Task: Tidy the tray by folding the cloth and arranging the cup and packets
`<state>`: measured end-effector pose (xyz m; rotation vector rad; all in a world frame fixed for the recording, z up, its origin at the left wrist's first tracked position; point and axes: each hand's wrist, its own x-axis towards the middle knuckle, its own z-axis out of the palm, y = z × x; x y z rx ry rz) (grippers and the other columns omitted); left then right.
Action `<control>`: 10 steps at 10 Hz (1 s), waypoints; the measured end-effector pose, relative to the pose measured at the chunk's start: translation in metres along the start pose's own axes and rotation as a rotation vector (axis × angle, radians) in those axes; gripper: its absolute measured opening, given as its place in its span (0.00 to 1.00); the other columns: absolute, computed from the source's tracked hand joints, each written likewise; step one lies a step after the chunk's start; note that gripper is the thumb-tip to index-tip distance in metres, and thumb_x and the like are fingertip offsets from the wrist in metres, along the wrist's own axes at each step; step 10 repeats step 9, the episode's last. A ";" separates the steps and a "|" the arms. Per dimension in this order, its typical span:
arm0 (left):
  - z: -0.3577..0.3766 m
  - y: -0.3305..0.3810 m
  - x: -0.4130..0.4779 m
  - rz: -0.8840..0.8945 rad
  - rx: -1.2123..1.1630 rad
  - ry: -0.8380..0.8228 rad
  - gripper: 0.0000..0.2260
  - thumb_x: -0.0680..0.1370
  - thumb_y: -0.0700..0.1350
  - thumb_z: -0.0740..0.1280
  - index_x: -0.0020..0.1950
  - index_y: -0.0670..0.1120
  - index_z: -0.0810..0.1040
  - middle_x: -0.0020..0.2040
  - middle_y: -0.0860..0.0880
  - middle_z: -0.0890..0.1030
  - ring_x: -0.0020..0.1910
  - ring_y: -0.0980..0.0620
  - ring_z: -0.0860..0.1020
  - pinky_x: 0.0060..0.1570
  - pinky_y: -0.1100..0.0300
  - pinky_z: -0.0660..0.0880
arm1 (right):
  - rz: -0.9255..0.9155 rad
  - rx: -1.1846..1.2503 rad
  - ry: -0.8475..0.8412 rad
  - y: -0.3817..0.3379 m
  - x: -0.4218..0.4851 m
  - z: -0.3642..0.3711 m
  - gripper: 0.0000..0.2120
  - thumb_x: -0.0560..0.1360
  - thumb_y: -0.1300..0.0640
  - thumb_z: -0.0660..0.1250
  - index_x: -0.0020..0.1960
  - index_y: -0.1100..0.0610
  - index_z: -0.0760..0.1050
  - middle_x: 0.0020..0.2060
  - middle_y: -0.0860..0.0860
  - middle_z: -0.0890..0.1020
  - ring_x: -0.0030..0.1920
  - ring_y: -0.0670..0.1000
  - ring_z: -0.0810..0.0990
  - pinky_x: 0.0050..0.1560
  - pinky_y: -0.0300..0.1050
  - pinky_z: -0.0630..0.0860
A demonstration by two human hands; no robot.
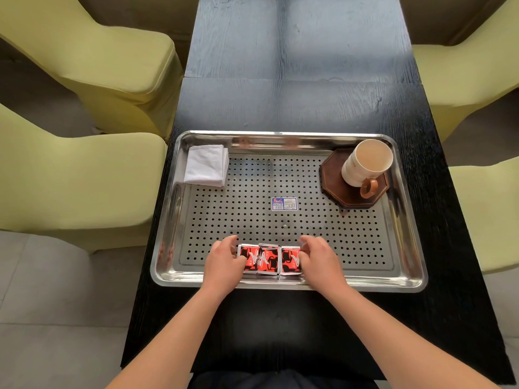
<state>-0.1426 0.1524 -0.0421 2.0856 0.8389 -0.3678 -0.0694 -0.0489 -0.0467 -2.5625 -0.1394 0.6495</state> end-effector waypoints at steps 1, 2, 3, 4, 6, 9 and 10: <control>-0.001 0.003 -0.001 -0.022 -0.034 -0.001 0.25 0.75 0.38 0.65 0.72 0.48 0.71 0.56 0.48 0.77 0.52 0.52 0.77 0.52 0.55 0.75 | -0.016 0.019 -0.034 -0.001 -0.002 0.002 0.17 0.81 0.58 0.63 0.69 0.55 0.73 0.58 0.52 0.78 0.60 0.52 0.76 0.62 0.50 0.75; -0.001 0.004 -0.003 -0.039 -0.058 -0.007 0.25 0.75 0.38 0.65 0.72 0.48 0.71 0.56 0.48 0.78 0.53 0.52 0.77 0.54 0.53 0.77 | -0.004 0.050 -0.039 -0.001 -0.002 0.001 0.17 0.81 0.58 0.63 0.70 0.55 0.73 0.58 0.52 0.78 0.59 0.51 0.77 0.61 0.49 0.75; -0.002 0.003 -0.005 -0.053 -0.069 -0.007 0.24 0.76 0.38 0.65 0.72 0.48 0.71 0.56 0.48 0.78 0.54 0.52 0.77 0.55 0.52 0.77 | 0.013 0.049 -0.028 0.003 -0.003 -0.002 0.18 0.81 0.59 0.63 0.70 0.55 0.72 0.58 0.52 0.78 0.58 0.50 0.77 0.59 0.47 0.74; -0.002 0.001 -0.005 -0.063 -0.077 -0.017 0.23 0.76 0.38 0.65 0.72 0.48 0.72 0.55 0.49 0.78 0.54 0.52 0.76 0.54 0.54 0.75 | 0.027 0.031 -0.038 0.005 -0.005 -0.002 0.18 0.80 0.60 0.62 0.70 0.55 0.72 0.58 0.51 0.79 0.57 0.49 0.76 0.58 0.46 0.74; -0.006 0.001 -0.007 -0.071 -0.101 -0.028 0.22 0.77 0.38 0.64 0.72 0.48 0.71 0.54 0.49 0.79 0.53 0.51 0.78 0.51 0.51 0.78 | 0.039 0.049 -0.054 0.003 -0.007 -0.002 0.17 0.80 0.60 0.63 0.69 0.54 0.73 0.57 0.50 0.80 0.55 0.48 0.76 0.57 0.46 0.75; -0.014 0.003 -0.013 -0.062 -0.080 -0.012 0.23 0.77 0.39 0.64 0.73 0.48 0.70 0.57 0.49 0.78 0.53 0.52 0.76 0.50 0.57 0.75 | 0.079 0.111 -0.032 0.002 -0.012 -0.017 0.16 0.81 0.59 0.61 0.69 0.54 0.73 0.58 0.49 0.82 0.56 0.50 0.78 0.59 0.50 0.77; -0.014 0.003 -0.013 -0.062 -0.080 -0.012 0.23 0.77 0.39 0.64 0.73 0.48 0.70 0.57 0.49 0.78 0.53 0.52 0.76 0.50 0.57 0.75 | 0.079 0.111 -0.032 0.002 -0.012 -0.017 0.16 0.81 0.59 0.61 0.69 0.54 0.73 0.58 0.49 0.82 0.56 0.50 0.78 0.59 0.50 0.77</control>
